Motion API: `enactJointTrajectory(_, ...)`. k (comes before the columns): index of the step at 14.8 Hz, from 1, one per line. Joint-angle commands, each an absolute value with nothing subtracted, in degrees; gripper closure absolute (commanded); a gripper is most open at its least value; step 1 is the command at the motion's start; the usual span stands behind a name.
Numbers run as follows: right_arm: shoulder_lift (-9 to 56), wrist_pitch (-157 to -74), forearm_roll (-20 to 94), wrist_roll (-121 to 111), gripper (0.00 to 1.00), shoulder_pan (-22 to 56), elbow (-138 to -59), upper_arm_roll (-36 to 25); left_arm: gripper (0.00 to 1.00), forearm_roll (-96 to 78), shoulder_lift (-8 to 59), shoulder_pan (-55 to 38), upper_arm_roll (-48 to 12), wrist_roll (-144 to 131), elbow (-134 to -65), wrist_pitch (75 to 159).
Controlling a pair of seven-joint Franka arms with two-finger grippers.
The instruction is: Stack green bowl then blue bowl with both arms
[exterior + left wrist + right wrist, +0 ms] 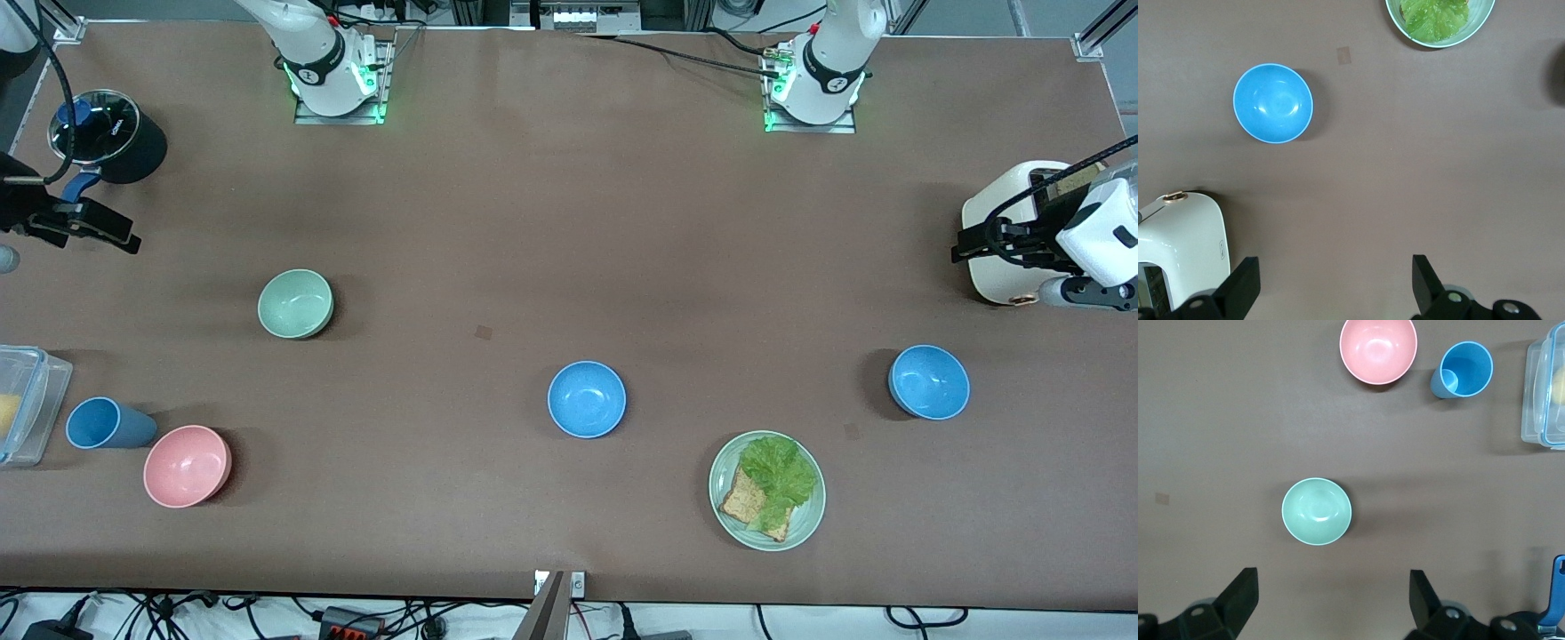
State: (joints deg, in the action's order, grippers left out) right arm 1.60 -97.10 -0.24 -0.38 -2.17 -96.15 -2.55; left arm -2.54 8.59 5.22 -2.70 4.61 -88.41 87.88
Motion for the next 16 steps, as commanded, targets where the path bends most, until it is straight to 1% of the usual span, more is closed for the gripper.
enactJointTrajectory(1,0.18,-98.26,-1.32,-0.35,0.00,-1.93,-98.00,-2.20,0.00,-3.69,7.56,5.45,-2.81,5.36,-89.30,88.33)
enactJointTrajectory(11,0.96,-98.35,-1.41,-0.35,0.00,-1.49,-97.65,-2.20,0.00,-3.78,8.44,5.98,-2.46,5.45,-88.68,87.71)
enactJointTrajectory(14,5.52,-98.79,-1.32,0.09,0.00,-1.32,-97.73,-2.20,0.00,-3.78,8.44,5.98,-2.46,5.45,-88.68,87.63)
enactJointTrajectory(16,9.48,-101.06,-0.88,0.70,0.00,-0.70,-98.26,-2.20,0.00,-3.78,8.44,5.98,-2.46,5.45,-88.68,87.63)
